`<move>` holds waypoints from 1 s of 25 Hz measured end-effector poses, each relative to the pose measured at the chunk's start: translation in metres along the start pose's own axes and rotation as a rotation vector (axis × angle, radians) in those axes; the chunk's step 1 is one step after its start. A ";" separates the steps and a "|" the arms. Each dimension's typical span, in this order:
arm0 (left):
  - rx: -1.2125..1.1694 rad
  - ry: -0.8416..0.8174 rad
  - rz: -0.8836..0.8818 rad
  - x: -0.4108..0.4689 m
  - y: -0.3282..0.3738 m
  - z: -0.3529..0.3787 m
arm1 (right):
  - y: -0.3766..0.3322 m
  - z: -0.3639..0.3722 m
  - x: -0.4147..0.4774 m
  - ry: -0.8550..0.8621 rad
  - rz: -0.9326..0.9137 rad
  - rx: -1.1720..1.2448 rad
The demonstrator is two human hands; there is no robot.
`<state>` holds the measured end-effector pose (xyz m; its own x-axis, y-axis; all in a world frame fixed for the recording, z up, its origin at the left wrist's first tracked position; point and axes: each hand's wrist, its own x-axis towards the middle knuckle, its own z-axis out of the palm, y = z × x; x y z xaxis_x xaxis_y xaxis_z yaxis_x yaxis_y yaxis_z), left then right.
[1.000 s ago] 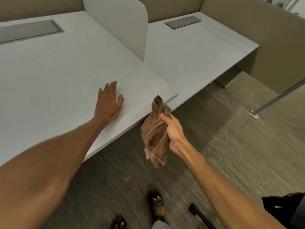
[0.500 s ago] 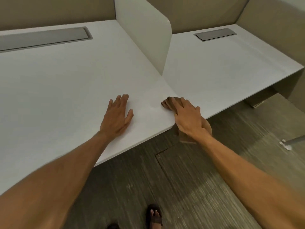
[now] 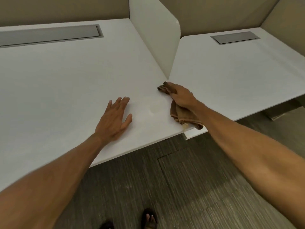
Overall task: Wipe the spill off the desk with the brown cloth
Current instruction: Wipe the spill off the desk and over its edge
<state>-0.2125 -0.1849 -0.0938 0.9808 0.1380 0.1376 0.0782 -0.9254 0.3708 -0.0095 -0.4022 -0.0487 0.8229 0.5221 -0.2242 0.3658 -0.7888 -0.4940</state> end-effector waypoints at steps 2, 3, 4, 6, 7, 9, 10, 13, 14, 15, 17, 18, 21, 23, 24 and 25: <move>-0.004 -0.008 0.004 0.001 0.000 0.000 | -0.008 -0.013 0.015 -0.071 0.051 0.203; -0.004 -0.011 0.008 0.002 0.000 -0.001 | -0.009 -0.017 0.016 -0.091 0.076 0.305; -0.004 -0.012 0.011 0.002 0.000 -0.001 | -0.007 -0.020 0.011 -0.095 0.097 0.385; -0.002 -0.014 0.016 0.002 0.000 -0.001 | 0.002 -0.020 -0.009 -0.072 0.123 0.479; 0.001 -0.012 0.017 0.002 0.000 -0.001 | 0.007 -0.019 -0.021 -0.057 0.140 0.515; 0.007 -0.009 0.018 0.002 -0.001 -0.001 | 0.019 -0.013 -0.048 -0.038 0.192 0.607; 0.010 -0.008 0.021 0.002 -0.001 -0.001 | 0.026 -0.010 -0.062 -0.018 0.223 0.673; 0.016 -0.005 0.022 0.001 -0.002 0.000 | 0.036 0.009 -0.105 0.118 0.366 0.966; 0.013 -0.006 0.021 0.000 -0.002 0.000 | 0.037 0.019 -0.118 0.186 0.426 1.104; 0.007 -0.008 0.021 0.000 -0.002 0.000 | 0.035 0.030 -0.130 0.258 0.481 1.250; -0.016 -0.019 0.024 -0.001 -0.001 0.000 | 0.024 0.052 -0.149 0.395 0.525 1.487; -0.024 -0.026 0.028 0.000 -0.001 0.000 | 0.015 0.062 -0.156 0.460 0.518 1.557; -0.023 -0.041 0.047 0.000 -0.003 -0.001 | -0.022 0.091 -0.173 0.587 0.490 1.661; -0.035 -0.050 0.062 -0.001 -0.002 -0.003 | -0.047 0.111 -0.182 0.595 0.478 1.652; -0.044 -0.049 0.068 -0.001 -0.001 -0.004 | -0.059 0.120 -0.185 0.590 0.472 1.631; -0.051 -0.049 0.073 -0.002 -0.001 -0.004 | -0.070 0.131 -0.188 0.592 0.471 1.615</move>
<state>-0.2150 -0.1829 -0.0909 0.9912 0.0525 0.1215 -0.0016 -0.9132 0.4074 -0.2469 -0.4022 -0.0823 0.8863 -0.0939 -0.4535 -0.3722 0.4385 -0.8181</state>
